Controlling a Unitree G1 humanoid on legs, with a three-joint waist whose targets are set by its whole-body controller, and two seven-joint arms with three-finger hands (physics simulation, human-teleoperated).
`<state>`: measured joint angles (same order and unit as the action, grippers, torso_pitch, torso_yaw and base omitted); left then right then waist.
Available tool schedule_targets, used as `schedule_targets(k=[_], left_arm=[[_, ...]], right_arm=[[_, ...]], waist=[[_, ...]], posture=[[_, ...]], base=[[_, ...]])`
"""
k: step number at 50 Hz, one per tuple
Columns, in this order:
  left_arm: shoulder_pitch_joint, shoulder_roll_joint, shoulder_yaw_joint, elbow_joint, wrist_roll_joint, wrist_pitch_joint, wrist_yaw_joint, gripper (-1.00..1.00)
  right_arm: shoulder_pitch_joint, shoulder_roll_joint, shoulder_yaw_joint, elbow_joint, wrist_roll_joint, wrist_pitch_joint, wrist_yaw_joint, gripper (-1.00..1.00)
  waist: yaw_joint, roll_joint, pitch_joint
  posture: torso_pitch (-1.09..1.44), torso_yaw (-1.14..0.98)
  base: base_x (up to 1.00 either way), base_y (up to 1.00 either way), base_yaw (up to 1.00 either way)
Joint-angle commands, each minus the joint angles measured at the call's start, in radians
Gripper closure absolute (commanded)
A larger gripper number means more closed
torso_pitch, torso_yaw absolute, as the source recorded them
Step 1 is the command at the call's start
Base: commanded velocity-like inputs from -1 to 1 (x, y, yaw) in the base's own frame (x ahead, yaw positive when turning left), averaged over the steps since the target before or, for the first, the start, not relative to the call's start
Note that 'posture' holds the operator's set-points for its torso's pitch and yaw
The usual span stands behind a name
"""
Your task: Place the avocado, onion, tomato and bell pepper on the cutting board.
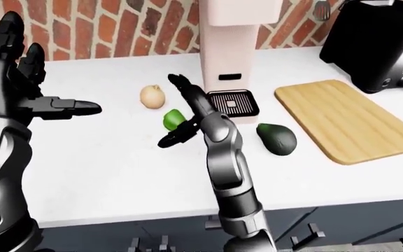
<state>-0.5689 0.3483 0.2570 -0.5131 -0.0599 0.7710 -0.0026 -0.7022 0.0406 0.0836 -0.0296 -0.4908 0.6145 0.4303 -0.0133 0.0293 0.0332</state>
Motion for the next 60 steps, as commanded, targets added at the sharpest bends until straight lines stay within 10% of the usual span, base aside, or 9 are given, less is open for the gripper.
schedule_targets(k=[1,22,31,40,52,60], left_arm=[[-0.024,0.013,0.013,-0.025,0.003,-0.027,0.003,-1.00],[-0.023,0.022,0.022,-0.036,-0.006,-0.023,0.006,-1.00],[-0.026,0.031,0.028,-0.037,-0.012,-0.019,0.004,-1.00],[-0.068,0.034,0.001,0.018,0.003,-0.042,-0.005,-1.00],[-0.434,-0.038,-0.114,0.553,0.031,-0.195,-0.038,-1.00],[-0.558,-0.096,-0.173,0.857,0.070,-0.345,-0.056,-1.00]], right_arm=[[-0.025,0.003,0.004,-0.026,0.014,-0.041,-0.018,-0.49],[0.072,-0.010,0.048,-0.110,-0.069,-0.031,0.047,0.03],[0.055,0.014,0.041,-0.176,-0.140,-0.022,0.102,1.00],[0.091,0.065,0.033,-0.458,-0.179,0.126,0.124,1.00],[-0.017,0.050,-0.039,-0.977,-0.042,0.690,-0.027,1.00],[-0.053,0.015,-0.151,-0.988,0.220,0.637,-0.242,1.00]], waist=[[0.001,0.005,-0.022],[0.007,0.001,-0.028],[0.004,0.003,-0.029],[0.007,0.003,-0.020],[0.022,-0.013,-0.016],[0.019,-0.018,-0.016]], posture=[[0.00,0.00],[0.00,0.00],[0.00,0.00],[0.00,0.00],[0.00,0.00],[0.00,0.00]], base=[[0.00,0.00,0.00],[0.00,0.00,0.00],[0.00,0.00,0.00],[0.00,0.00,0.00],[0.00,0.00,0.00],[0.00,0.00,0.00]])
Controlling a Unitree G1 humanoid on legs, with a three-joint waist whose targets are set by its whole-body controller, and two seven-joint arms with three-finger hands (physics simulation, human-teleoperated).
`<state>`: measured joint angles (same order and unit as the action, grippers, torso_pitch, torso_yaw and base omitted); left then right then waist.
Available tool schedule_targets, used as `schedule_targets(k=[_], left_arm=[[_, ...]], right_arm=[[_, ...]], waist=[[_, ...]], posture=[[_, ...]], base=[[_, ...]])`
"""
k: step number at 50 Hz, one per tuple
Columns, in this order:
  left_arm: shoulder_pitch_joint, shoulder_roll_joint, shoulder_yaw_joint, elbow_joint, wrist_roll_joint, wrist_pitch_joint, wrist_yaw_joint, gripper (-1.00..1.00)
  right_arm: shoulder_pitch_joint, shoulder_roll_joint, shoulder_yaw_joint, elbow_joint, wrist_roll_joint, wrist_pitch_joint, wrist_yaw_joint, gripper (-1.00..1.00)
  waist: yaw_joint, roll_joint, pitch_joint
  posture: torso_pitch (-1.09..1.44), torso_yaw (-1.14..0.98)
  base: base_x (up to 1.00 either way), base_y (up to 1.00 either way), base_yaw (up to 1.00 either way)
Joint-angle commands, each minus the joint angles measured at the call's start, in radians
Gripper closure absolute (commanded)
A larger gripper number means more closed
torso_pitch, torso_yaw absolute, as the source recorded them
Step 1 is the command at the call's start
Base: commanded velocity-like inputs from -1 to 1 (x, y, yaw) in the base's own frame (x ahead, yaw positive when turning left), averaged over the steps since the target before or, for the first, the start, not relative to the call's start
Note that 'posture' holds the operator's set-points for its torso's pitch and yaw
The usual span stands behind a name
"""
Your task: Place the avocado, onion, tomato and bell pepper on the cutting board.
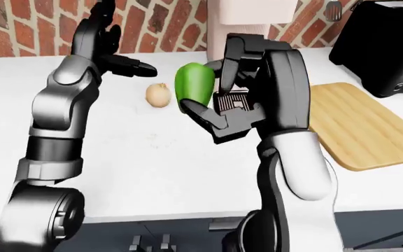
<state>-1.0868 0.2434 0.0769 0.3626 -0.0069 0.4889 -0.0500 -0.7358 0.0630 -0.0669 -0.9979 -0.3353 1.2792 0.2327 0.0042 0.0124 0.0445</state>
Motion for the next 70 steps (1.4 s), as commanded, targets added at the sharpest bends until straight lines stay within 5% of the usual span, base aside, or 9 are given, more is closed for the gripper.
schedule_targets(k=[1,12,21,39,55,62,70], left_arm=[[-0.040,0.004,0.007,-0.011,0.023,-0.063,-0.013,-1.00],[0.057,-0.032,-0.015,-0.137,0.107,0.058,-0.110,-1.00],[0.122,-0.059,-0.019,-0.086,0.154,-0.020,-0.133,-1.00],[-0.059,-0.128,-0.036,0.435,0.169,-0.341,-0.023,-1.00],[-0.080,-0.115,-0.048,0.565,0.265,-0.385,0.007,-1.00],[-0.077,-0.119,-0.050,0.581,0.286,-0.392,0.010,-0.49],[-0.069,-0.123,-0.053,0.591,0.310,-0.399,0.016,-0.22]], right_arm=[[-0.009,-0.021,-0.008,-0.019,0.090,-0.032,-0.067,1.00],[0.060,-0.112,-0.021,-0.037,0.295,-0.050,-0.209,1.00],[0.065,-0.144,-0.073,-0.017,0.429,-0.077,-0.317,1.00],[0.149,-0.184,-0.061,-0.012,0.534,-0.151,-0.398,1.00],[0.154,-0.197,-0.060,-0.008,0.561,-0.163,-0.418,1.00],[0.154,-0.198,-0.061,-0.011,0.569,-0.164,-0.421,1.00],[0.147,-0.204,-0.082,-0.046,0.591,-0.128,-0.431,1.00]], waist=[[0.001,-0.002,-0.028],[-0.001,-0.010,-0.029],[0.002,-0.018,-0.033],[0.008,-0.034,-0.040],[0.005,-0.035,-0.041],[0.005,-0.036,-0.043],[0.006,-0.036,-0.044]], posture=[[0.00,0.00],[0.00,0.00],[0.00,0.00],[0.00,0.00],[0.00,0.00],[0.00,0.00],[0.00,0.00]], base=[[0.00,0.00,0.00],[0.00,0.00,0.00],[0.00,0.00,0.00],[0.00,0.00,0.00],[0.00,0.00,0.00],[0.00,0.00,0.00],[0.00,0.00,0.00]])
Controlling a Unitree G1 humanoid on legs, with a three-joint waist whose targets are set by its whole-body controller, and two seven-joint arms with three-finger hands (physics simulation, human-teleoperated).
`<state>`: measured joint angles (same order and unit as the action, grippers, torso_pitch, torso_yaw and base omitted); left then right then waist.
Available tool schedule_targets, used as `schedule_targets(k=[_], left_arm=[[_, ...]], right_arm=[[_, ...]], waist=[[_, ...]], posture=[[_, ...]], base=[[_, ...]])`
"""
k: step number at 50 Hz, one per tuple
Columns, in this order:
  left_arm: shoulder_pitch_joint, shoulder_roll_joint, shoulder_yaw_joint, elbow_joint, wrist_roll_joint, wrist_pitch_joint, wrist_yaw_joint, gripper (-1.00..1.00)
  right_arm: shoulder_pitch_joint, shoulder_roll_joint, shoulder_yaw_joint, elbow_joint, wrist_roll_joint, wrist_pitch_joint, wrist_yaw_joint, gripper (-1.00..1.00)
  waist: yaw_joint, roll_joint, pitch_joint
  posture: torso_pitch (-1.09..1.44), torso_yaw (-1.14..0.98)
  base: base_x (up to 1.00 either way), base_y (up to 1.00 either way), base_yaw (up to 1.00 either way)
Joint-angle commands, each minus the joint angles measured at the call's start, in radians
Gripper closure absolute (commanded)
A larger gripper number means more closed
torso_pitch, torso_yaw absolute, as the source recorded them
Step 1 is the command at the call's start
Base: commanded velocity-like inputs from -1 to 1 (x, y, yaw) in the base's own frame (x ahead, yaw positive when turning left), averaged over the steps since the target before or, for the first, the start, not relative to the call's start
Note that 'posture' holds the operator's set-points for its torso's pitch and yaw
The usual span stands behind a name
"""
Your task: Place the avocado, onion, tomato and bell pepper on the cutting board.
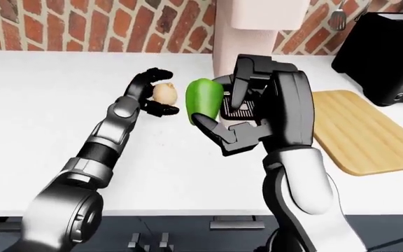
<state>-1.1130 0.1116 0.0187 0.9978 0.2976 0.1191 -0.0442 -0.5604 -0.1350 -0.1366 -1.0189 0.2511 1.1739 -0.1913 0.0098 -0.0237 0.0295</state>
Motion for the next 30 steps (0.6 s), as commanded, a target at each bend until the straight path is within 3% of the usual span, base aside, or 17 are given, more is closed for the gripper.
schedule_targets(k=[1,3,10,11,15,20,26,30], left_arm=[[-0.039,0.008,0.005,-0.047,0.008,-0.028,0.010,-0.13],[-0.037,0.006,0.005,-0.045,0.012,-0.029,0.012,-0.08],[-0.040,0.014,0.009,-0.055,0.017,-0.022,0.006,0.36],[-0.038,0.014,0.008,-0.057,0.017,-0.023,0.003,0.61],[-0.028,0.018,0.009,-0.090,0.019,-0.005,-0.005,0.68],[0.010,0.026,0.037,-0.396,-0.046,0.167,-0.071,0.85],[0.114,0.023,0.063,-0.886,-0.174,0.487,-0.124,0.87],[0.173,0.055,0.058,-1.119,-0.220,0.645,-0.127,0.84]], right_arm=[[-0.032,-0.004,-0.021,-0.027,0.018,-0.020,-0.012,1.00],[-0.032,-0.016,-0.024,-0.028,0.036,-0.021,-0.026,1.00],[-0.049,-0.032,-0.023,-0.028,0.074,-0.010,-0.059,1.00],[-0.053,-0.031,-0.023,-0.028,0.075,-0.007,-0.060,1.00],[-0.053,-0.036,-0.022,-0.028,0.077,-0.008,-0.064,1.00],[-0.034,-0.046,-0.017,-0.028,0.083,-0.023,-0.074,1.00],[-0.006,-0.050,0.027,-0.013,0.016,-0.058,-0.047,1.00],[-0.011,-0.044,0.049,0.006,-0.038,-0.070,-0.016,1.00]], waist=[[0.000,-0.001,-0.029],[0.000,-0.001,-0.029],[0.000,-0.002,-0.029],[0.000,-0.001,-0.029],[0.000,-0.001,-0.029],[-0.002,0.001,-0.027],[-0.006,0.004,-0.017],[-0.006,0.010,-0.015]], posture=[[0.00,0.00],[0.00,0.00],[0.00,0.00],[0.00,0.00],[0.00,0.00],[0.00,0.00],[0.00,0.00],[0.00,0.00]], base=[[0.00,0.00,0.00],[0.00,0.00,0.00],[0.00,0.00,0.00],[0.00,0.00,0.00],[0.00,0.00,0.00],[0.00,0.00,0.00],[0.00,0.00,0.00],[0.00,0.00,0.00]])
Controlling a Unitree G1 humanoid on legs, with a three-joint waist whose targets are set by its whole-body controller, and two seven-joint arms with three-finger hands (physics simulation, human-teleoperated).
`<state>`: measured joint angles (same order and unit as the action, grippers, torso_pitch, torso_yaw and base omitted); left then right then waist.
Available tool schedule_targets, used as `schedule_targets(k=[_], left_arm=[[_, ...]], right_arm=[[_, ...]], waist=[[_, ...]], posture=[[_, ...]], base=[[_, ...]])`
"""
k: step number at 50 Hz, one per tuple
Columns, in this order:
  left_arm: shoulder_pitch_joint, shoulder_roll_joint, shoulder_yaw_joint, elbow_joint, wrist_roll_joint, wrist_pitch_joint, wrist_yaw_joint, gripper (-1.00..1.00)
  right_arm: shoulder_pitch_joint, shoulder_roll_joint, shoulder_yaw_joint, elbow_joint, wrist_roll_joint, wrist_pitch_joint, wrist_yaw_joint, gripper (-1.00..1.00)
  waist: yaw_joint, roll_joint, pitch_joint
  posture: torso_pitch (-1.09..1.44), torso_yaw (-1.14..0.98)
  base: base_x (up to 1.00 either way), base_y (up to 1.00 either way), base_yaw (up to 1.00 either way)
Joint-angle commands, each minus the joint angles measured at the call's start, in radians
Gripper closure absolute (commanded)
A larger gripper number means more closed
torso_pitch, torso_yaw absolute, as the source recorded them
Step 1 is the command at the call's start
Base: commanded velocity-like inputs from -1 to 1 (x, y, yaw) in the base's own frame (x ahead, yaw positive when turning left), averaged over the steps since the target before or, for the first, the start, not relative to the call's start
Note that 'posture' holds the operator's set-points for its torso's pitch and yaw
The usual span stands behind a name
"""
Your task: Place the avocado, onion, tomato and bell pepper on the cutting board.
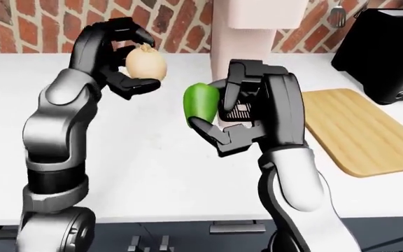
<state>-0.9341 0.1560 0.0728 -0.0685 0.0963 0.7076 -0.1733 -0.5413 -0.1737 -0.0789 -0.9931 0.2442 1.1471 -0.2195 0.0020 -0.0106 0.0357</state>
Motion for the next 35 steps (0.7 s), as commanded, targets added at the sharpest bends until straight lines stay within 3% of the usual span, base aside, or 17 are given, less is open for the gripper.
schedule_targets(k=[1,6,10,13,14,16,19,23,25,26,27,28,31,35], left_arm=[[0.008,0.013,0.006,-0.109,-0.030,0.098,0.001,0.84],[0.111,0.065,0.005,-0.405,-0.017,0.298,-0.044,0.83],[0.184,0.067,0.001,-0.539,0.003,0.373,-0.055,0.84],[0.194,0.068,0.021,-0.632,0.010,0.449,-0.055,0.84],[0.208,0.060,0.024,-0.655,0.008,0.460,-0.049,0.84],[0.222,0.059,0.027,-0.678,0.009,0.469,-0.041,0.84],[0.224,0.063,0.033,-0.716,0.002,0.498,-0.038,0.84],[0.237,0.065,0.041,-0.742,-0.011,0.513,-0.032,0.84],[0.240,0.066,0.040,-0.742,-0.014,0.509,-0.025,0.85],[0.240,0.069,0.045,-0.748,-0.018,0.516,-0.028,0.85],[0.233,0.073,0.047,-0.743,-0.020,0.518,-0.026,0.85],[0.228,0.078,0.052,-0.742,-0.023,0.520,-0.025,0.86],[0.220,0.086,0.055,-0.753,-0.033,0.536,-0.024,0.86],[0.218,0.113,0.091,-0.815,-0.055,0.603,-0.042,0.84]], right_arm=[[-0.036,-0.015,-0.004,-0.012,-0.049,-0.043,0.025,1.00],[-0.067,-0.016,-0.011,0.005,-0.118,-0.039,0.088,1.00],[-0.105,-0.014,-0.032,0.000,-0.140,-0.011,0.112,1.00],[-0.087,-0.022,-0.017,0.011,-0.181,-0.034,0.121,1.00],[-0.095,-0.008,-0.015,0.010,-0.183,-0.029,0.121,1.00],[-0.097,-0.003,-0.008,0.019,-0.195,-0.031,0.126,1.00],[-0.095,0.006,0.003,0.021,-0.213,-0.036,0.133,1.00],[-0.095,0.015,0.001,0.009,-0.227,-0.022,0.146,1.00],[-0.090,0.021,0.006,0.014,-0.234,-0.031,0.149,1.00],[-0.095,0.020,0.009,0.014,-0.238,-0.027,0.150,1.00],[-0.100,0.018,0.008,0.011,-0.241,-0.020,0.154,1.00],[-0.104,0.014,0.009,0.010,-0.246,-0.014,0.158,1.00],[-0.115,0.011,0.018,0.016,-0.260,-0.011,0.170,1.00],[-0.123,0.017,0.021,0.022,-0.277,-0.008,0.179,1.00]], waist=[[0.001,-0.002,-0.020],[-0.001,0.005,-0.019],[-0.001,0.006,-0.013],[0.001,0.005,-0.011],[0.003,0.006,-0.030],[0.005,0.032,-0.018],[0.008,0.054,-0.029],[0.011,0.027,-0.013],[0.012,-0.025,-0.016],[0.006,-0.084,-0.032],[0.001,-0.056,-0.028],[0.002,-0.068,-0.035],[-0.015,-0.042,-0.057],[-0.004,-0.020,-0.044]], posture=[[0.00,0.00],[0.00,0.00],[0.00,0.00],[0.00,0.00],[0.00,0.00],[0.00,0.00],[0.00,0.00],[0.00,0.00],[0.00,0.00],[0.00,0.00],[0.00,0.00],[0.00,0.00],[0.00,0.00],[0.00,0.00]], base=[[0.00,0.00,0.00],[0.00,0.00,0.00],[0.00,0.00,0.00],[0.00,0.00,0.00],[0.00,-0.24,0.00],[0.00,-0.28,0.00],[0.00,-0.35,0.00],[-0.01,-0.32,0.00],[-0.08,-0.18,0.00],[-0.11,-0.03,0.00],[-0.16,0.00,0.00],[-0.21,0.00,0.00],[-0.30,0.00,0.00],[-0.31,0.00,0.00]])
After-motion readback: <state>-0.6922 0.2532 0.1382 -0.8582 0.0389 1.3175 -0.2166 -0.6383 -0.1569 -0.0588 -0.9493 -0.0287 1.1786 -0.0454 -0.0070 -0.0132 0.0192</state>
